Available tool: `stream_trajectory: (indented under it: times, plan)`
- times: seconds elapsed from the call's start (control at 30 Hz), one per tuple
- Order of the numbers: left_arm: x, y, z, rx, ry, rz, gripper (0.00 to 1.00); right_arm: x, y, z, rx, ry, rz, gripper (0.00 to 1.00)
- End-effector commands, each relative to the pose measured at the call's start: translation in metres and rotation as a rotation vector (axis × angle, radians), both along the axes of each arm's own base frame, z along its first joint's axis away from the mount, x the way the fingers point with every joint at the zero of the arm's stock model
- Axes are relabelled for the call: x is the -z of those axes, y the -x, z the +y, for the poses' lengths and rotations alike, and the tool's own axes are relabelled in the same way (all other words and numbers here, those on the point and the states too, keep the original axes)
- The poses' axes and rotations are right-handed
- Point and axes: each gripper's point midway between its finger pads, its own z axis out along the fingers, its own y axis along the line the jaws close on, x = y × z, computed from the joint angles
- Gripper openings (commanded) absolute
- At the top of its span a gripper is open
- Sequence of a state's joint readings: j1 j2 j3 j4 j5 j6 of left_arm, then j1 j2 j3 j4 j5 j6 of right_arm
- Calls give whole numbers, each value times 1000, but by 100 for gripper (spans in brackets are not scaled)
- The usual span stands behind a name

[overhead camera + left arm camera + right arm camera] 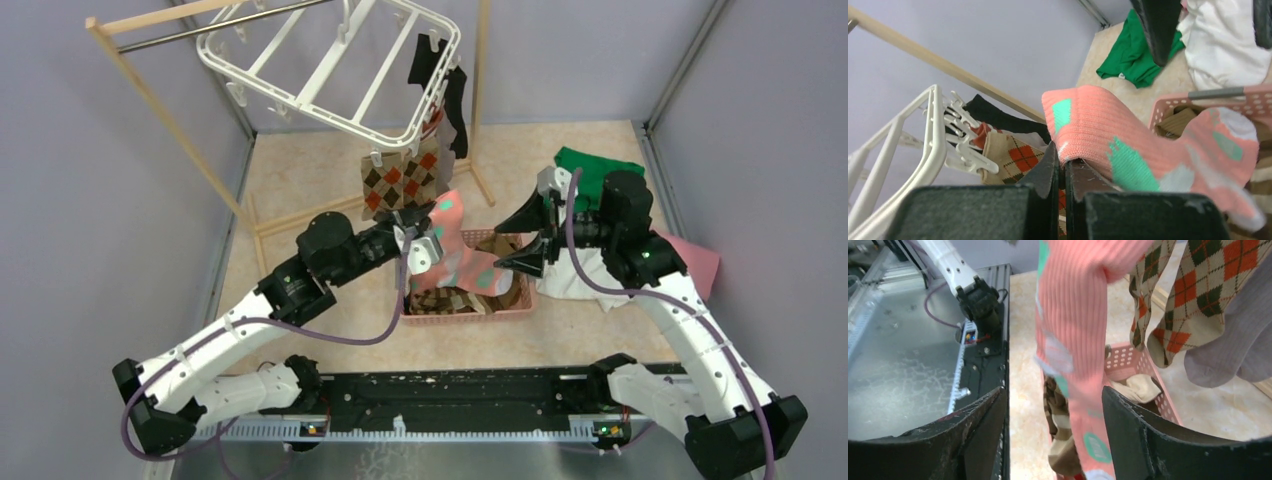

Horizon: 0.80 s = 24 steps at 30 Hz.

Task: Clip the socks to the hanger
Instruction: Adjust the hanger at the center of the board.

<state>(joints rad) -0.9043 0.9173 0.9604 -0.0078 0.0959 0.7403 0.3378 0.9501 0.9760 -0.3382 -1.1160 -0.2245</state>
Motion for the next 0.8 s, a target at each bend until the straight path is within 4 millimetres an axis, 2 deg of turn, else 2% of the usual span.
stream_trajectory:
  times: [0.0,0.17,0.33,0.47,0.6,0.67,0.7,0.77]
  plan:
    - [7,-1,-11,68,-206,-113,0,-49,2,10,-17,-143,95,70]
    - [-6,1,-27,135,-204,-145,0,-66,-14,17,56,-255,219,72]
    - [-17,10,-37,197,-148,-168,0,-59,-17,27,51,-280,326,72]
    - [-23,17,-41,236,-111,-166,0,-52,-23,33,55,-274,355,71]
    - [-27,24,-45,275,-76,-165,0,-55,-26,40,35,-279,356,68]
    - [-27,26,-46,285,-65,-160,0,-56,-25,43,14,-279,351,62]
    - [-27,26,-47,288,-62,-157,0,-58,-23,45,-2,-280,342,56]
    - [-23,26,-46,285,-62,-144,0,-61,-19,45,-34,-288,313,35]
